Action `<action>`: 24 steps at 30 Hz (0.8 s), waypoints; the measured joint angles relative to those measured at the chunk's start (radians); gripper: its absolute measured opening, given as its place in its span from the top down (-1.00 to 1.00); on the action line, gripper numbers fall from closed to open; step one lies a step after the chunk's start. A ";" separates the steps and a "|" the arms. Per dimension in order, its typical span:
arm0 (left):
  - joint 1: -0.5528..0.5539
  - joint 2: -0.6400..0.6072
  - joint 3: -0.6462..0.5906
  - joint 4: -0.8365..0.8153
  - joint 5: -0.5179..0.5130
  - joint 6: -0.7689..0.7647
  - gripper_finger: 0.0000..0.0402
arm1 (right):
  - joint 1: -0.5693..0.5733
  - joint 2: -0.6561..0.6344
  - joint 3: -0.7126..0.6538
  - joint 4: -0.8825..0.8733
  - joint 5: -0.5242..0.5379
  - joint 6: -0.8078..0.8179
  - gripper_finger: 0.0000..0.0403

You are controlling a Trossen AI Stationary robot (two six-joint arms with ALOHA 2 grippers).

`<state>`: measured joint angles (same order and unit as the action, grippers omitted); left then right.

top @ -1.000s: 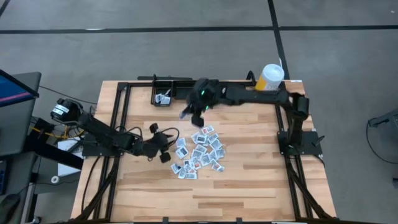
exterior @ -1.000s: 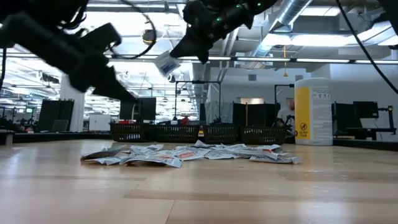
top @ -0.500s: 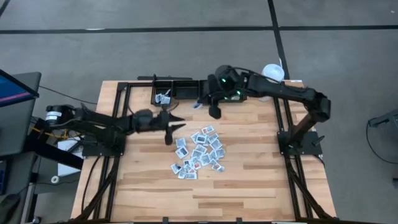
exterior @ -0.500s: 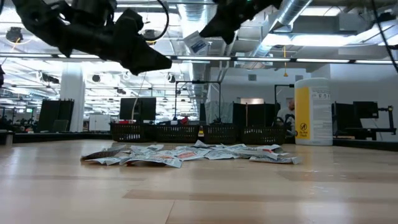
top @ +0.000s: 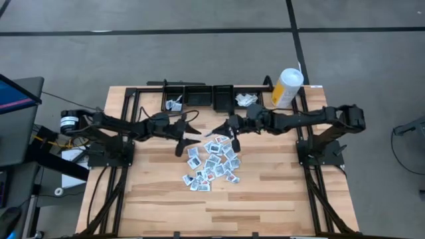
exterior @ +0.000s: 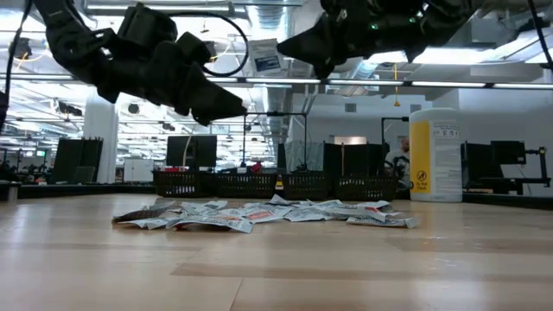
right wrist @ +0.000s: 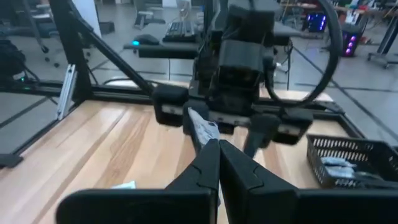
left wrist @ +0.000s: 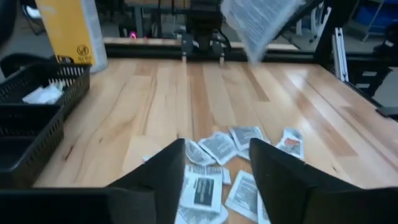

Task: Pick & Place First Aid Supplies
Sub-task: Put the blue alcohol pad into the left black bin

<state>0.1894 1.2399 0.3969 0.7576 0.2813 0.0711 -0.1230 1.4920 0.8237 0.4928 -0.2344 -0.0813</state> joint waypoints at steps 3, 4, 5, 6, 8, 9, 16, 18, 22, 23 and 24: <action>-0.001 0.026 0.000 0.064 -0.001 -0.031 -0.04 | 0.006 0.031 0.002 0.037 0.007 -0.005 1.00; -0.007 0.034 0.001 0.091 -0.004 -0.042 -0.07 | 0.005 0.043 0.002 0.038 0.016 -0.004 1.00; -0.011 0.041 0.000 0.107 -0.004 -0.046 -0.09 | 0.004 0.056 0.001 0.038 0.025 -0.004 1.00; -0.015 0.051 0.001 0.125 -0.004 -0.046 -0.11 | 0.004 0.070 0.001 0.051 0.035 -0.004 1.00; -0.026 0.065 0.000 0.140 -0.009 -0.028 -0.13 | -0.002 0.088 0.001 0.070 0.053 -0.004 1.00; -0.032 0.071 0.000 0.147 -0.030 -0.020 -0.13 | -0.005 0.098 0.002 0.084 0.053 -0.003 1.00; -0.052 0.118 0.001 0.228 -0.155 0.002 -0.09 | -0.034 0.149 0.002 0.139 0.053 0.030 1.00; -0.052 0.121 0.000 0.250 -0.168 0.000 -0.08 | -0.039 0.150 0.002 0.132 0.052 0.031 1.00; -0.052 0.122 0.000 0.285 -0.189 -0.001 -0.07 | -0.034 0.150 0.002 0.119 0.051 0.033 1.00; -0.052 0.122 0.000 0.292 -0.197 -0.001 -0.07 | -0.032 0.150 0.002 0.119 0.051 0.033 1.00; -0.052 0.122 0.000 0.299 -0.203 -0.001 -0.07 | -0.027 0.150 0.002 0.120 0.051 0.033 1.00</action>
<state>0.1375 1.3617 0.3973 1.0567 0.0783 0.0704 -0.1504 1.6421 0.8257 0.6133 -0.1838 -0.0483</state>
